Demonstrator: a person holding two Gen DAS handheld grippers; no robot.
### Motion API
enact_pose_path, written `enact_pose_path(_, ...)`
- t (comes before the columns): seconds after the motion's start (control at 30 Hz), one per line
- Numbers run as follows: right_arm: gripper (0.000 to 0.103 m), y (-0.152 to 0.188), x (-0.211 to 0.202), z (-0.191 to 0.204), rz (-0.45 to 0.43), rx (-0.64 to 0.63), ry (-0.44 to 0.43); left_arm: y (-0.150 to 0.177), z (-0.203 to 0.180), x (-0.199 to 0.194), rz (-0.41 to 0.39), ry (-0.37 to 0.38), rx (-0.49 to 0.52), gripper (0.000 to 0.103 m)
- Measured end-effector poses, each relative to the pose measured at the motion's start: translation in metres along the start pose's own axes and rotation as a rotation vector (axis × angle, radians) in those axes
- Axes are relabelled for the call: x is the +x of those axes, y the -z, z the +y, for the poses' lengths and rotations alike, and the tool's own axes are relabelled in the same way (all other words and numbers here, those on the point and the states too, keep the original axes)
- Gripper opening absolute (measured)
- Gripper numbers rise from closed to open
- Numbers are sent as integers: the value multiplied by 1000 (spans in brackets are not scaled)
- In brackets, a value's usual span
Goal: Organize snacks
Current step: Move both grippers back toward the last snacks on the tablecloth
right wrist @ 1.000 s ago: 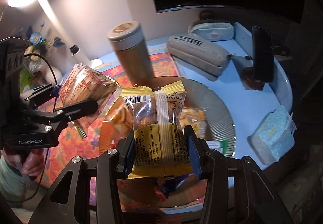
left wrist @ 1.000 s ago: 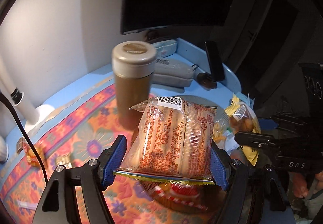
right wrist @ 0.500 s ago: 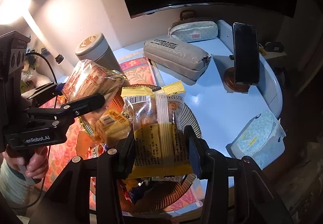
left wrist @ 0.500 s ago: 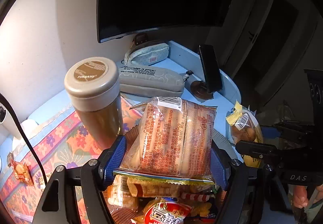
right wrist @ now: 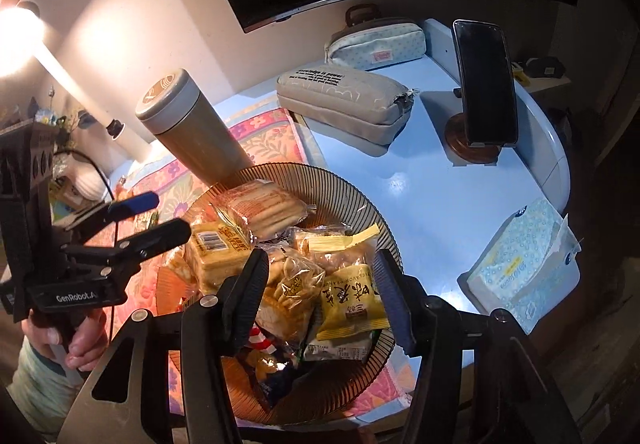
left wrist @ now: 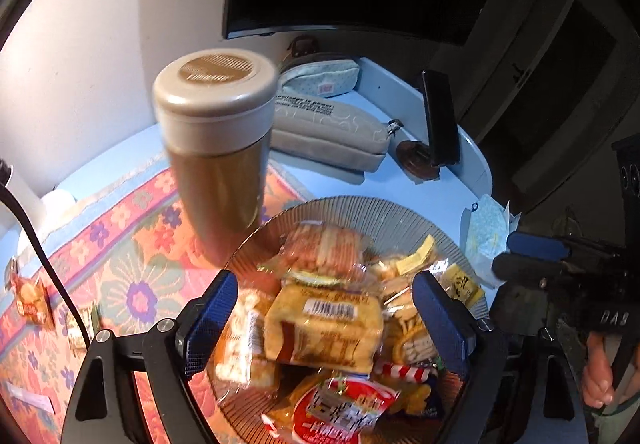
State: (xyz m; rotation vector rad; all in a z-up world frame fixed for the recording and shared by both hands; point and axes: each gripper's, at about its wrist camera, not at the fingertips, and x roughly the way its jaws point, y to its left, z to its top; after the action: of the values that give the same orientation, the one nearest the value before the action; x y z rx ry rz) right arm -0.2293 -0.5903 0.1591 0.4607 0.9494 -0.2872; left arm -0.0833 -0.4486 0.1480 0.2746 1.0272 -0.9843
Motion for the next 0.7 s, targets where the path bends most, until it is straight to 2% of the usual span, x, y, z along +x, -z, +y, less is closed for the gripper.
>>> enact_pose_path(0.43,54,3,0,49,0,-83,-48,30,36,-39,-14,-40,-87,87)
enact_pose_path(0.7,55,2,6,91,13,-140,-98,55,79,-67,-20,-87,-184,87)
